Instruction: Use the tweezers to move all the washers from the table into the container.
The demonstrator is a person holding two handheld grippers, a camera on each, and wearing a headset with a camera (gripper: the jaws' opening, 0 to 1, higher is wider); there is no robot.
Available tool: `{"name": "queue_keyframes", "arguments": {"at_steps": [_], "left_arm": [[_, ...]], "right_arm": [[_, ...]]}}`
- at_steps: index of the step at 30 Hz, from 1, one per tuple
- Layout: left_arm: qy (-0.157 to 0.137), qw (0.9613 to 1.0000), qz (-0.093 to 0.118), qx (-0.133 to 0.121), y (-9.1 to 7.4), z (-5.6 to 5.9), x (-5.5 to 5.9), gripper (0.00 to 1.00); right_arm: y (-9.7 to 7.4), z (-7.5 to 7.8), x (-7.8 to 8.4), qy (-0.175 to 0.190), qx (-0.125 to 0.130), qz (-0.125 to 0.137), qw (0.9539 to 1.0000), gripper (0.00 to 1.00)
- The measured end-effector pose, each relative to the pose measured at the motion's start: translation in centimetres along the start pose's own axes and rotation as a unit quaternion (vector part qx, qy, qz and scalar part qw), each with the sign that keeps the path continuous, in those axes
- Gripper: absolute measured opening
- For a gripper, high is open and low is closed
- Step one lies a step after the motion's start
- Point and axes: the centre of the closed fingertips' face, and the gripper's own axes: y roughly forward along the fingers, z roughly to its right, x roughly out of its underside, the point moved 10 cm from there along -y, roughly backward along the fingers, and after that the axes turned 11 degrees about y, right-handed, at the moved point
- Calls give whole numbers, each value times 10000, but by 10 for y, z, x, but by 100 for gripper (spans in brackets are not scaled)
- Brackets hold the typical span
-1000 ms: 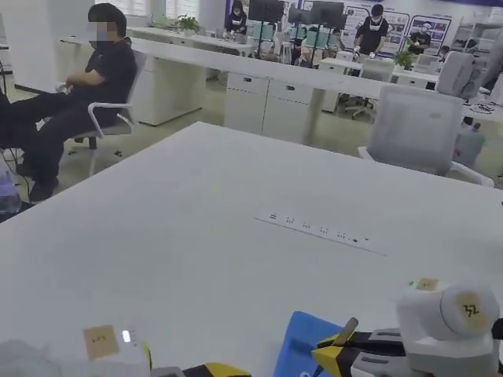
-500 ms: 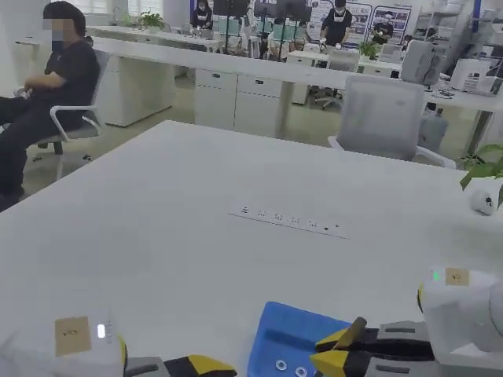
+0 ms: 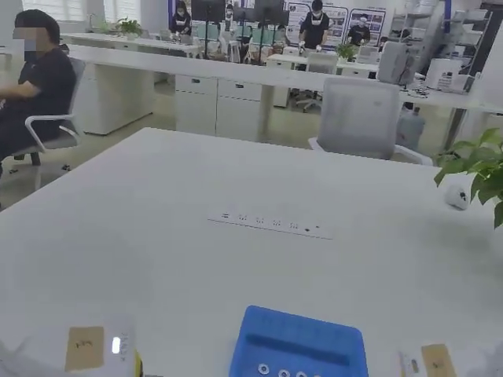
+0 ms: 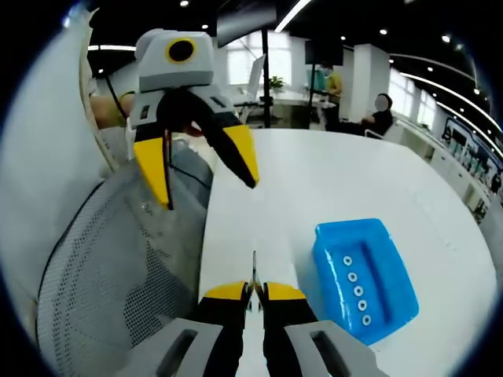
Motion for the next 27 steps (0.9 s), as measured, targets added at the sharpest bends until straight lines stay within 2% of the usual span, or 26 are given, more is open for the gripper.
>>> {"name": "queue_keyframes", "arguments": {"at_steps": [3, 6, 8, 15, 19, 27], "left_arm": [[45, 9998, 73, 192, 5, 1, -4, 13], [41, 9990, 44, 451, 11, 2, -6, 9], [116, 9986, 50, 505, 13, 3, -7, 5], [253, 9964, -127, 799, 24, 6, -7, 4], [285, 9951, -231, 914, 28, 6, -4, 4], [557, 9915, -502, 1061, 34, 8, 0, 2]], "right_arm": [[3, -7, 2, -127, -86, -114, 9998, 4], [4, -13, 4, -154, -103, -189, 9996, 4], [4, -16, 4, -155, -85, -198, 9996, 4], [6, -22, 6, -217, -78, -228, 9995, 4], [9, -26, 7, -289, -80, -272, 9992, 4], [13, -28, 10, -317, -47, -368, 9988, 4]]}}
